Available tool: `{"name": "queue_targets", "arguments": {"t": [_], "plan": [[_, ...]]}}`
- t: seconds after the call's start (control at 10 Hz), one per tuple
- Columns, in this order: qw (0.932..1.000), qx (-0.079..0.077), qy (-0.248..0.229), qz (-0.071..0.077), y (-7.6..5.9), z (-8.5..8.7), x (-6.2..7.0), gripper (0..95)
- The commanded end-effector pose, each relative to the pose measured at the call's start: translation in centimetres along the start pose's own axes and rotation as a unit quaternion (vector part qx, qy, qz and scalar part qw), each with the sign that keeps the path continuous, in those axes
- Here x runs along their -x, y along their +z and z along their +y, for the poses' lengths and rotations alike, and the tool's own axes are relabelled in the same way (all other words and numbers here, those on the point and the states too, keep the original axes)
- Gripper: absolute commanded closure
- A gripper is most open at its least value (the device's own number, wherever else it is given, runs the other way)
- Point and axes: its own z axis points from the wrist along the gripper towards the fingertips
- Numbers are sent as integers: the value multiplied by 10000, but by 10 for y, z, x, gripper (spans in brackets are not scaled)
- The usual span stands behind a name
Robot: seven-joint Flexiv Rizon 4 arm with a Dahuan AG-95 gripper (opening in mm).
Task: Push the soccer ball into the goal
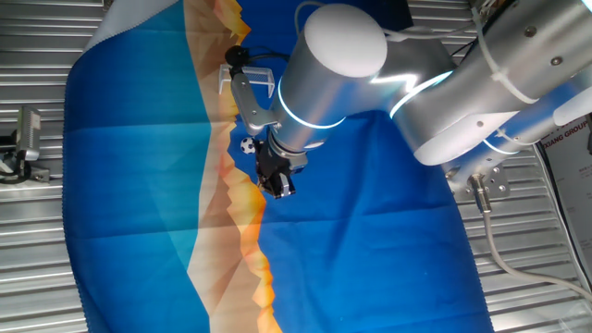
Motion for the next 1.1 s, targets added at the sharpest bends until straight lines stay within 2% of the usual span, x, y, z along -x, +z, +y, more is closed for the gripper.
{"name": "queue_targets", "arguments": {"t": [0.1, 0.5, 0.9, 1.1], "plan": [[10000, 35, -42, -12, 0, 0, 0, 950], [9999, 58, -29, -100, 3, 1, -7, 950], [10000, 1, -32, -78, 3, 1, -7, 950], [9997, -26, -208, -93, 3, 1, -7, 950]]}}
